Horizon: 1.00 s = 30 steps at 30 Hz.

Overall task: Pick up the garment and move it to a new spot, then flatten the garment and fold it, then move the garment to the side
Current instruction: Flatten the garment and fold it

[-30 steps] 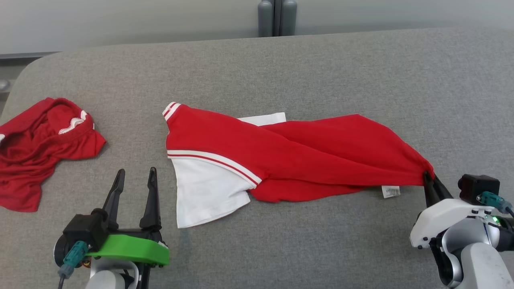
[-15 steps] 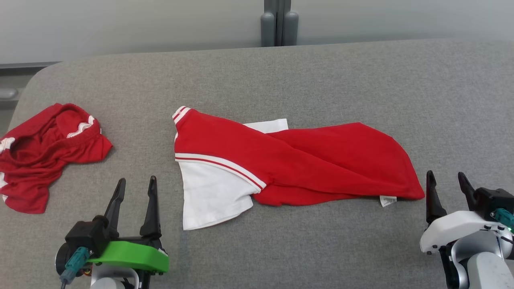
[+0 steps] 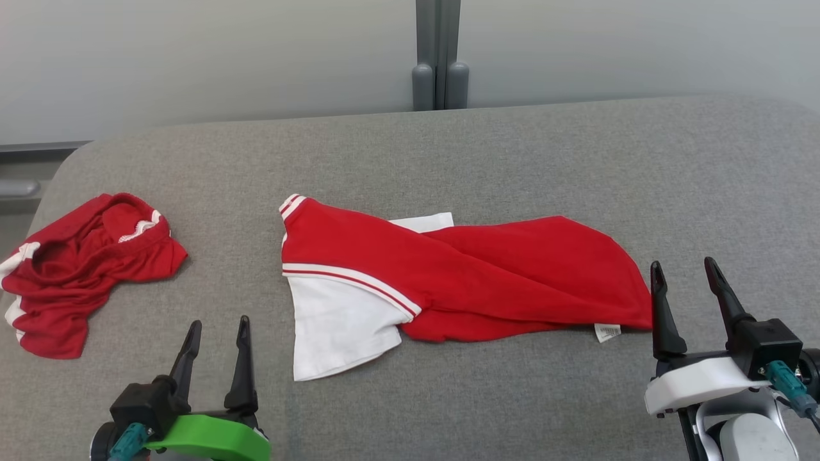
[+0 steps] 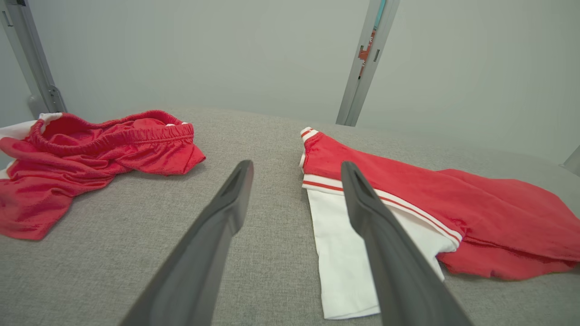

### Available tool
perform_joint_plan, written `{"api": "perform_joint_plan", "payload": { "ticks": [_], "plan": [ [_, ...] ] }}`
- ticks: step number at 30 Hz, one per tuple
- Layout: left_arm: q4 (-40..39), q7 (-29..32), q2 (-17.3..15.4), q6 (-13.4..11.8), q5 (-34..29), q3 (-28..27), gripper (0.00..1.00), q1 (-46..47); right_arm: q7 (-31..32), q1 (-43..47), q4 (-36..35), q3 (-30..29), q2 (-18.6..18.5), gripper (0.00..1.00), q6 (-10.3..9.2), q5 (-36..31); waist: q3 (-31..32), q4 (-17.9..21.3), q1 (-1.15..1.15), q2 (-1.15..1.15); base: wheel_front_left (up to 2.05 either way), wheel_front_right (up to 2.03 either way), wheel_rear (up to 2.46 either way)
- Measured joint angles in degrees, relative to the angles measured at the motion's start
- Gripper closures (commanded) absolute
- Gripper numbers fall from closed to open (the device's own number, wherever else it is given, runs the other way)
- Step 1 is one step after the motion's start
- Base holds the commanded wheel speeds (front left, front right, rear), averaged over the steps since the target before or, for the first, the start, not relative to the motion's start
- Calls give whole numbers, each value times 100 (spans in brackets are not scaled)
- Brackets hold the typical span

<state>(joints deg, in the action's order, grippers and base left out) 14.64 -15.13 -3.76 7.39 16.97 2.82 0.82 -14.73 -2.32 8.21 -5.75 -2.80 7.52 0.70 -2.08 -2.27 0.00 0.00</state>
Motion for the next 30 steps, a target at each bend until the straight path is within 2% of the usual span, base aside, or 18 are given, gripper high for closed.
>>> {"api": "perform_joint_plan", "payload": {
  "ticks": [9, 24, 27, 30],
  "plan": [
    [69, 1, -85, 0, 11, 65, 0, -155, -10, 239, -67, 34, 0, 0, 0, 9, 248, 22, 0, 0, 0, 0, 0],
    [167, 0, -101, 0, 57, 194, 0, -148, -23, 306, -78, -169, -1, 0, 0, 71, 192, 20, 0, 0, 0, 0, 0],
    [379, 25, -120, 0, 120, 308, 0, -102, 238, 274, 33, -249, -3, 0, 0, 136, 131, 10, 0, 0, 0, 0, 0],
    [730, 299, -121, 0, 214, 468, 0, 101, 662, 168, 199, -278, -2, 0, 0, 222, 44, 1, 0, 0, 0, 0, 0]
  ]
}}
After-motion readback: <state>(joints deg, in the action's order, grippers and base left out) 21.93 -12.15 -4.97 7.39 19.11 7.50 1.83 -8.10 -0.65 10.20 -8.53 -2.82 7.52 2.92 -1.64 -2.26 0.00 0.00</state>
